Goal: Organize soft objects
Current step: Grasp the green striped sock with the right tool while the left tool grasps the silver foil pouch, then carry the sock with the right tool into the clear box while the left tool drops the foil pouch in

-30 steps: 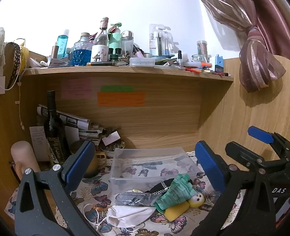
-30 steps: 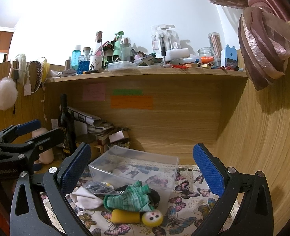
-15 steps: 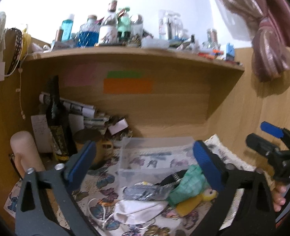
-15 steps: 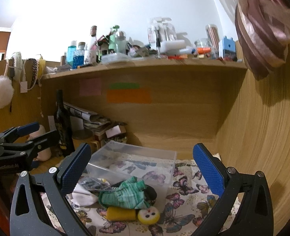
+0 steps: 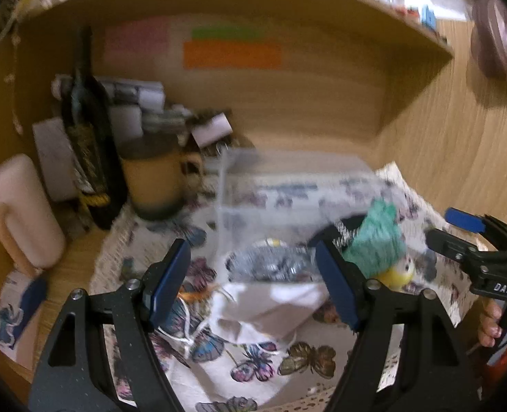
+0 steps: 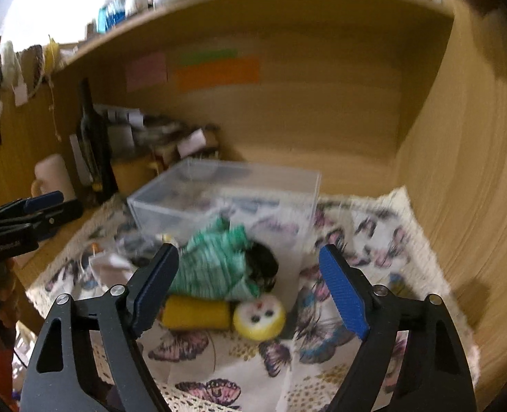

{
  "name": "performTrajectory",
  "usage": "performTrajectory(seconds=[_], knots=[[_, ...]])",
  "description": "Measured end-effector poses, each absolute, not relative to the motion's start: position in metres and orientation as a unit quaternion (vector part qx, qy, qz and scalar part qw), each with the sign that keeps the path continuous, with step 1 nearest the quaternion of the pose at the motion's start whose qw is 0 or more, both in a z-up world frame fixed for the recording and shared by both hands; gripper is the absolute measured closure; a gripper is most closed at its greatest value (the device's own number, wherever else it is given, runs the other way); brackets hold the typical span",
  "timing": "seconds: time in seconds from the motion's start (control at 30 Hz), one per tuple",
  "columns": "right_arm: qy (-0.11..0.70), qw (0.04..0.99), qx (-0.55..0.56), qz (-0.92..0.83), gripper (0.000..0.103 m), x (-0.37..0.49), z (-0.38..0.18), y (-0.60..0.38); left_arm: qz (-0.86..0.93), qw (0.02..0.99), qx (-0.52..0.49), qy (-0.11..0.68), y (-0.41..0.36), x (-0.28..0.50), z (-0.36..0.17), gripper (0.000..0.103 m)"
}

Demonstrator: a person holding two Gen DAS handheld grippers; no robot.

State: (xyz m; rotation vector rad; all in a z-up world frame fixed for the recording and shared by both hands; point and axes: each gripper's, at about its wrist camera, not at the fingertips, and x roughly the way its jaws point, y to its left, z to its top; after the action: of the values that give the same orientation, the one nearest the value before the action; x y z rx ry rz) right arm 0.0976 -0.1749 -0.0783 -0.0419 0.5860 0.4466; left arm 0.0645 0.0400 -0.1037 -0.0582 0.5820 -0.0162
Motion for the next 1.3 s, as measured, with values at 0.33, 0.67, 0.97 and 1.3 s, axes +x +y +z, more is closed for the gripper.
performTrajectory(seconds=[0.33,0.67,0.97,1.3], knots=[[0.337,0.907,-0.031,0.252,0.02,0.125,-0.107,-0.153,-0.03,0.933,-0.045,0.356,0.038,0.112,-0.134,0.017],[0.373,0.884,-0.017,0.281,0.038,0.143,-0.122,-0.14,-0.045,0.915,-0.05,0.397,0.041,0.141,-0.164,0.019],[0.356,0.892,-0.008,0.277,0.077,0.135,-0.117,-0.143,-0.073,0.916,-0.06,0.389,0.037,0.135,-0.163,0.057],[0.299,0.915,0.002,0.27,0.082,0.121,-0.084,-0.149,-0.061,0.934,-0.047,0.348,0.035,0.116,-0.138,0.068]])
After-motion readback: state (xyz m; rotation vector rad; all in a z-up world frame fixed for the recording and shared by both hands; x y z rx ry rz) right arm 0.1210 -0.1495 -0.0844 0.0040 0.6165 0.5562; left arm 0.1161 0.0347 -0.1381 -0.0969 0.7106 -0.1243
